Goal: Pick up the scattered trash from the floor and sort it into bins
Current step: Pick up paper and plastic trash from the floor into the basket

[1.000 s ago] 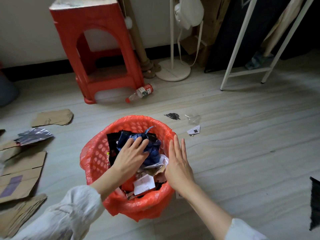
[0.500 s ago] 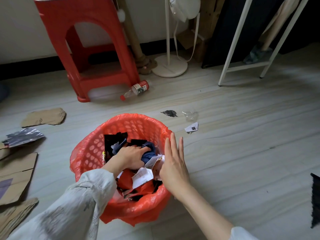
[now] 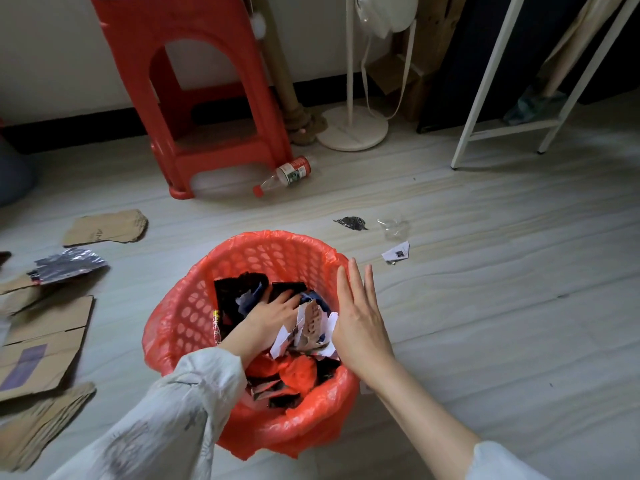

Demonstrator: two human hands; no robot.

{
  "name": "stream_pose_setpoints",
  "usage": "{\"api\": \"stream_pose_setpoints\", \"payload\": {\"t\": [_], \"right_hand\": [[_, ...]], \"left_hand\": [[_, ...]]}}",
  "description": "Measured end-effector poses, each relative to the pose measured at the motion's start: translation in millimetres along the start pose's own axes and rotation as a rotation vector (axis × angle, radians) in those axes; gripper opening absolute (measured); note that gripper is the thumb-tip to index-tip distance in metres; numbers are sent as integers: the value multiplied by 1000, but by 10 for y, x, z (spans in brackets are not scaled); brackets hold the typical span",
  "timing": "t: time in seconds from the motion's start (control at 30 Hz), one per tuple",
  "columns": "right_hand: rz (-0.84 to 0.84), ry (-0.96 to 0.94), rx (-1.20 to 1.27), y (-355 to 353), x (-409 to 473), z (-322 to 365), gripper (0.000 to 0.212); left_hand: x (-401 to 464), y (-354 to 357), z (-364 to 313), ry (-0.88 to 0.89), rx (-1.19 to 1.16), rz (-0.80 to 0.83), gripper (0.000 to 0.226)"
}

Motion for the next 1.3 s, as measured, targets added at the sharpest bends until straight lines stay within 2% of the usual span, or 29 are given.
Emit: {"api": "stream_pose_setpoints", "payload": {"t": [0.03,0.1,0.13,0.17,0.23,0.4,0.53,0.67,0.8,0.9,1.0,1.07,1.13,1.23,1.3], "right_hand": [[-13,1,-2,-11,-9,5,64],[-7,13,-6,-1,-11,5,64],[9,24,-12,8,-7,-2,66],[21,32,-18,12,2,-11,68],[38,37,-22,-7,8,-15,71],[140,56,54,-62,-64,-43,76],[183,12,95,-274,-234,-34,66],[127,32,124,-645,-560,-246,57],[101,97,144,-781,-1002,-693,53],[122,186,154,-634,-1262,-1212,52],[175,307,147,-387,-1456,-1830,54],[207,390,148,-214,-1578,-2274,55],[228,462,105,-52,-1680,-2718,55],[201,609,1,91,-1774,-3384,58],[116,767,-28,18,-1852,-3755,62]], "left_hand": [[-53,-121,-7,32,43,-135,55],[-191,-304,7,35,90,-194,67],[-248,-349,33,40,72,-161,75],[-291,-374,47,58,57,-181,75],[-409,-363,120,33,-80,-65,70],[-771,-649,189,71,-207,-143,61],[-1108,-1087,56,118,-304,-396,55],[-1300,-1500,-343,183,-283,-614,49],[-1243,-1749,-1000,311,-353,-656,47],[-1014,-1574,-1598,396,-416,-588,52],[-603,-1048,-2118,404,-454,-361,59],[-263,-644,-2245,290,-466,-157,56],[42,-297,-2235,156,-443,47,64],[416,60,-2074,-50,-414,142,66],[542,231,-1896,-177,-474,43,58]]}}
Point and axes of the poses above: each hand's wrist, its own x-axis towards the middle knuckle, its own y-axis out of the palm, z = x × y, the point moved 7 cm from there along x, towards the middle knuckle, and after that the axes turned 14 degrees about z, right-handed, at the moved point
